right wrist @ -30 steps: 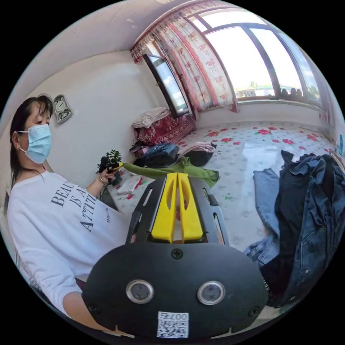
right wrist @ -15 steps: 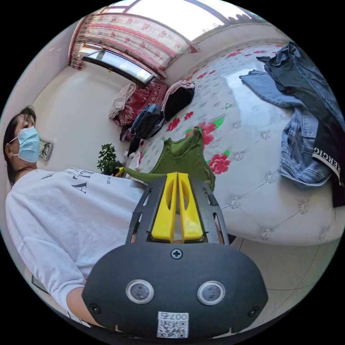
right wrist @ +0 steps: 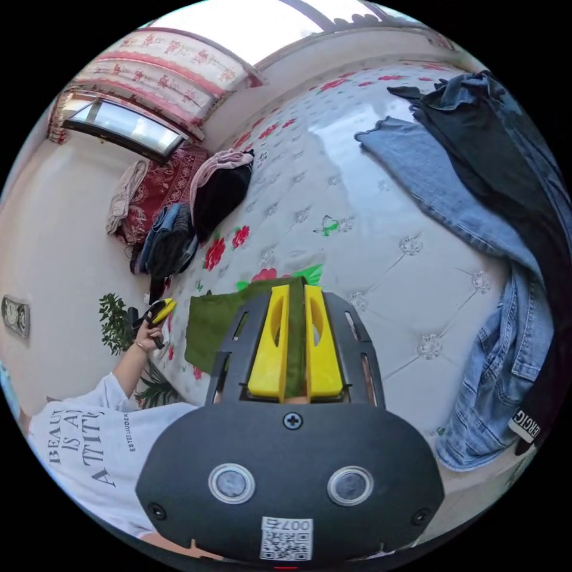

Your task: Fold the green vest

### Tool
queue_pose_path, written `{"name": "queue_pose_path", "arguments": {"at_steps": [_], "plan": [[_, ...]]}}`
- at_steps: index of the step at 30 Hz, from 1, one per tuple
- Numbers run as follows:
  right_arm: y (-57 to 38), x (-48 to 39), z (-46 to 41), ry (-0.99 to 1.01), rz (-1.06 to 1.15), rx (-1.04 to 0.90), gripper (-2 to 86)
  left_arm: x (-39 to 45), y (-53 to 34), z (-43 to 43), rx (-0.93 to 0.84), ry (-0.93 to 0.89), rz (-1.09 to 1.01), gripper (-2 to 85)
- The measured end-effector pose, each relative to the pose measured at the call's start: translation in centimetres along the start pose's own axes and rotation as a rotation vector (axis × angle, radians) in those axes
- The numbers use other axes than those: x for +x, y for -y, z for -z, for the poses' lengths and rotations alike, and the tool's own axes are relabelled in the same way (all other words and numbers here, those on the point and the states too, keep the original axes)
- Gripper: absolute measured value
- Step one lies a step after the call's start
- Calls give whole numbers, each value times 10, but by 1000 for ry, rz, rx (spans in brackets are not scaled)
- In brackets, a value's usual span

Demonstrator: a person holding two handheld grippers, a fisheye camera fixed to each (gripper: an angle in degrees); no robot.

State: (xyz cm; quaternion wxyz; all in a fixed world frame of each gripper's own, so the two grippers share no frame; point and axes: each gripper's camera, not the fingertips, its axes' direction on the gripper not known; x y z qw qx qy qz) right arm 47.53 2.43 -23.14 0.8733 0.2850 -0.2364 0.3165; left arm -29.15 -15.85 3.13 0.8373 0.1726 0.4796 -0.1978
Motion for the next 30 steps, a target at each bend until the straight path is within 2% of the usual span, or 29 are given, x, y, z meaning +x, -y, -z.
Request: {"name": "queue_pose_path", "arguments": {"at_steps": [6,11,17,21,24,27,29,30], "plan": [[-92,40,-12,68,-111,98,43,-11,-50,16,0,24,-57,85],[-189,82,-21,180,-374,125,59,-37,-110,39,-25,37,34,83],[-183,85,-52,222,-374,203,51,-64,-134,46,-14,-32,158,82],[-149,90,-70,213,-412,141,18,-75,-131,50,-13,-49,178,83],[-111,55,-65,218,-262,124,5,-81,-129,60,-8,-48,171,83],[-76,-40,-66,118,86,57,2,-90,-131,72,-1,-49,171,83],[-75,-139,-89,50,412,-54,2,-97,-134,80,8,-62,182,83],[-80,-162,-98,45,487,-88,2,-102,-136,84,15,-68,189,83]]}}
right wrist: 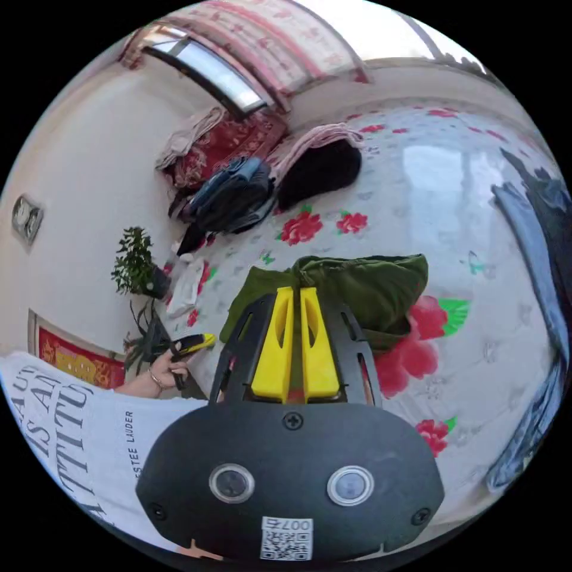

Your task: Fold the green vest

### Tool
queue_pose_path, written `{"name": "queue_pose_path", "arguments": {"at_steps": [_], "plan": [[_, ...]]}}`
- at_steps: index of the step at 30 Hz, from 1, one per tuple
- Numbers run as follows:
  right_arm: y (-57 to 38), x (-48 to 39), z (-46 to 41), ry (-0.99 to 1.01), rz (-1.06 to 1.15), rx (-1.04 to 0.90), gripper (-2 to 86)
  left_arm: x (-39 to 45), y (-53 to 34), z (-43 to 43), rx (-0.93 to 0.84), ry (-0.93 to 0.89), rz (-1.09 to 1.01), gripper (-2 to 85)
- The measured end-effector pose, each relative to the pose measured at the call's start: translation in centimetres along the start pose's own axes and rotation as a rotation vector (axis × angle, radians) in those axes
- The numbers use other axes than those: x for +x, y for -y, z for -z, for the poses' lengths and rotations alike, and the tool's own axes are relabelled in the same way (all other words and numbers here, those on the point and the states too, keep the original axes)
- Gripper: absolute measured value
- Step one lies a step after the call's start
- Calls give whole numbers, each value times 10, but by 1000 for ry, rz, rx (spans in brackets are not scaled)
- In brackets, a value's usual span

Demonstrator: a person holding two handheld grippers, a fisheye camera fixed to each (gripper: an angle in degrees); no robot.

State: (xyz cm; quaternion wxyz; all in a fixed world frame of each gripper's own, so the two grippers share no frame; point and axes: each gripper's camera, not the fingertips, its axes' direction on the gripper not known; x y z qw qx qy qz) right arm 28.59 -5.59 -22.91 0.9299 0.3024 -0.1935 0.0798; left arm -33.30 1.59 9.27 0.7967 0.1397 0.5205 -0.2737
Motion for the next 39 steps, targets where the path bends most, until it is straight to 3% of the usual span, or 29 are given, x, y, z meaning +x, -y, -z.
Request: {"name": "queue_pose_path", "arguments": {"at_steps": [4,7,12,17,20,27,33,39], "plan": [[-2,-126,-84,83,332,-185,11,-15,-2,12,15,-23,20,83],[-27,-149,-138,145,340,-307,23,-29,-4,19,14,-68,41,88],[-48,-84,-127,177,154,-304,33,-49,-5,29,3,-143,40,100],[-104,45,-95,186,-324,-251,40,-52,6,28,-51,-202,-21,122],[-129,75,-104,299,-456,-250,44,-52,15,19,-82,-216,-51,124],[-123,91,-133,605,-543,-266,16,-65,35,-3,-134,-211,56,40],[-81,100,-75,732,-548,-150,3,-11,72,23,-54,-348,-76,29],[78,105,-11,728,-380,-8,1,91,207,26,46,-473,-268,24]]}}
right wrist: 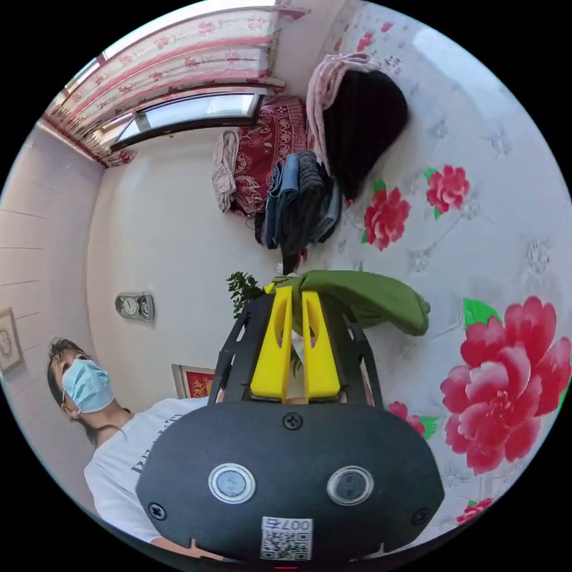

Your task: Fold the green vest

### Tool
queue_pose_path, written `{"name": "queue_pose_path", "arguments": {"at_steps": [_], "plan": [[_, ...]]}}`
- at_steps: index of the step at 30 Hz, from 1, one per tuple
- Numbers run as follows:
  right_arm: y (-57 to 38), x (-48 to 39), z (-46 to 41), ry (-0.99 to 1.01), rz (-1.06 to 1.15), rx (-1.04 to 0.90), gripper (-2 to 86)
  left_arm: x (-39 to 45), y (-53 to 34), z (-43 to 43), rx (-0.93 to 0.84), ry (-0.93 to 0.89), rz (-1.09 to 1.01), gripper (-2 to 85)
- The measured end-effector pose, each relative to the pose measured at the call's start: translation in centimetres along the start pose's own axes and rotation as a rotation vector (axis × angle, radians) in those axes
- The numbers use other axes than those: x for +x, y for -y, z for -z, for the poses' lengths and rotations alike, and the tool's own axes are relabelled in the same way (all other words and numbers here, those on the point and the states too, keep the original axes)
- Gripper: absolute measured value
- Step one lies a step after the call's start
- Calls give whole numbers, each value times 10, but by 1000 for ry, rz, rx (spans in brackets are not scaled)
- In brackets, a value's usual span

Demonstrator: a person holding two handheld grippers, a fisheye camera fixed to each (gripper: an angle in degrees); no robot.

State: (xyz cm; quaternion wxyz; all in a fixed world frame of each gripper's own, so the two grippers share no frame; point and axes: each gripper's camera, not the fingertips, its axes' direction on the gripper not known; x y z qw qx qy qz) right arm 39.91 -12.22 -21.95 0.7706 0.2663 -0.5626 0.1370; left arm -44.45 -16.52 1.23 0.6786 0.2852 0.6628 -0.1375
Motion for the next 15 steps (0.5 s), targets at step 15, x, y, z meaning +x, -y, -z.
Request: {"name": "queue_pose_path", "arguments": {"at_steps": [15], "plan": [[187,-119,-20,-280,395,228,23,13,137,-118,86,334,-153,73]]}}
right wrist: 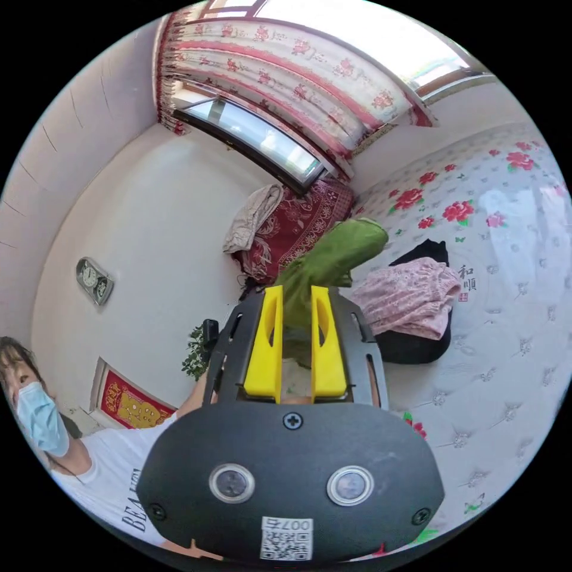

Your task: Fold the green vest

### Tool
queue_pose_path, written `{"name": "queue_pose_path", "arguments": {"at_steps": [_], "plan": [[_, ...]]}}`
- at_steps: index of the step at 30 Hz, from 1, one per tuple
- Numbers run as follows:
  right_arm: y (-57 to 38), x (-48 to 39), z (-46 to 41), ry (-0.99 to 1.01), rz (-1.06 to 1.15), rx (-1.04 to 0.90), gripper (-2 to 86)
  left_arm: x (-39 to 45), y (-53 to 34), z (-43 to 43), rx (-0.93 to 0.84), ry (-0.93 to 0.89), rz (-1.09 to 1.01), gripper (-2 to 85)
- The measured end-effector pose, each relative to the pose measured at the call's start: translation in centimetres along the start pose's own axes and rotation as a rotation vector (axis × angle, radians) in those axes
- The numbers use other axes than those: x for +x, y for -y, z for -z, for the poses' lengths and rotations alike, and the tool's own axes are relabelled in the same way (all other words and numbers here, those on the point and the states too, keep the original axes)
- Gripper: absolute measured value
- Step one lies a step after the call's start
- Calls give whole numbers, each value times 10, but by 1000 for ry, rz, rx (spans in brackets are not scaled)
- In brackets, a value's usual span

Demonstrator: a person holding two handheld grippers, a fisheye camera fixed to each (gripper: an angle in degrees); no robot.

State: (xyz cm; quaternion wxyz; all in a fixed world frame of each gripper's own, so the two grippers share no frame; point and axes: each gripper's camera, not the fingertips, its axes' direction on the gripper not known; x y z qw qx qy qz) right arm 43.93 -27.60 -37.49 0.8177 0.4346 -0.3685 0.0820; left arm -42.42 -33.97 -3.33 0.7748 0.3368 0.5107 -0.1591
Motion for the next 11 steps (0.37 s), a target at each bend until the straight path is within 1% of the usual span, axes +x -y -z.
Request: {"name": "queue_pose_path", "arguments": {"at_steps": [1,3,4,5,6,8,9,11], "plan": [[-24,20,-8,-62,-19,-36,26,-9,-13,-10,-24,42,6,75],[-72,52,-15,-150,-34,-102,31,-42,-79,-49,-155,170,17,75],[-109,74,-14,-211,-55,-147,34,-50,-97,-59,-192,196,26,75],[-149,96,-8,-277,-90,-189,36,-64,-133,-76,-270,231,36,75],[-169,106,-3,-312,-109,-209,38,-73,-168,-91,-340,258,42,75],[-248,140,32,-467,-199,-262,43,-76,-213,-107,-420,287,24,77],[-266,145,44,-513,-220,-265,45,-71,-237,-113,-457,316,-10,79],[-327,155,109,-715,-306,-223,50,-56,-268,-122,-501,370,-78,79]]}}
